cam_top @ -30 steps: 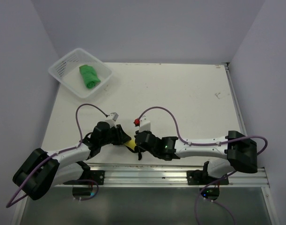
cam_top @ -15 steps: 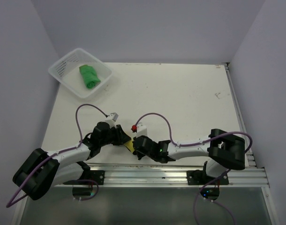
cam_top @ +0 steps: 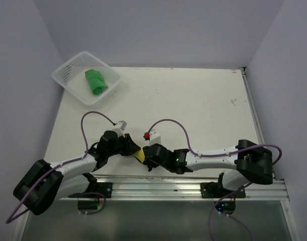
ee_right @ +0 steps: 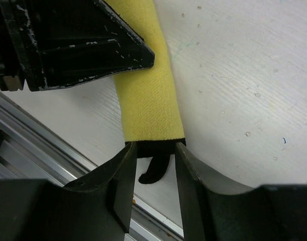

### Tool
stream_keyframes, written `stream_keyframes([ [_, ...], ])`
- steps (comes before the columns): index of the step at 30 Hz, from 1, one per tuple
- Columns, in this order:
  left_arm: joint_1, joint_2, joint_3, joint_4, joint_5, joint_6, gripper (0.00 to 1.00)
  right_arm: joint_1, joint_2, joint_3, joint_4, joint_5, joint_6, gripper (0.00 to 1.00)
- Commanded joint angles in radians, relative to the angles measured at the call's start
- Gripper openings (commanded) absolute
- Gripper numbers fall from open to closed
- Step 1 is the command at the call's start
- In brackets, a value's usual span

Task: Roll the towels
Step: Roll the towel, then place the rolled towel into the container

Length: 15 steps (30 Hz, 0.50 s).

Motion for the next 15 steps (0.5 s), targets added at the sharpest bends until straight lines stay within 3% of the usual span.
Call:
stream_keyframes([
  [1, 0.008, -0.002, -0.027, -0.089, -0.033, 0.021, 0.33, -0.017, -0.003, 0.03, -0.047, 0.015, 0.021, 0.4],
  [6, 0.008, -0.03, -0.033, -0.097, -0.025, 0.024, 0.34, -0.063, 0.015, 0.005, 0.001, -0.047, 0.062, 0.47],
  [15, 0.008, -0.038, -0.036, -0.097, -0.027, 0.021, 0.34, -0.08, 0.054, -0.056, 0.139, -0.157, 0.091, 0.49],
])
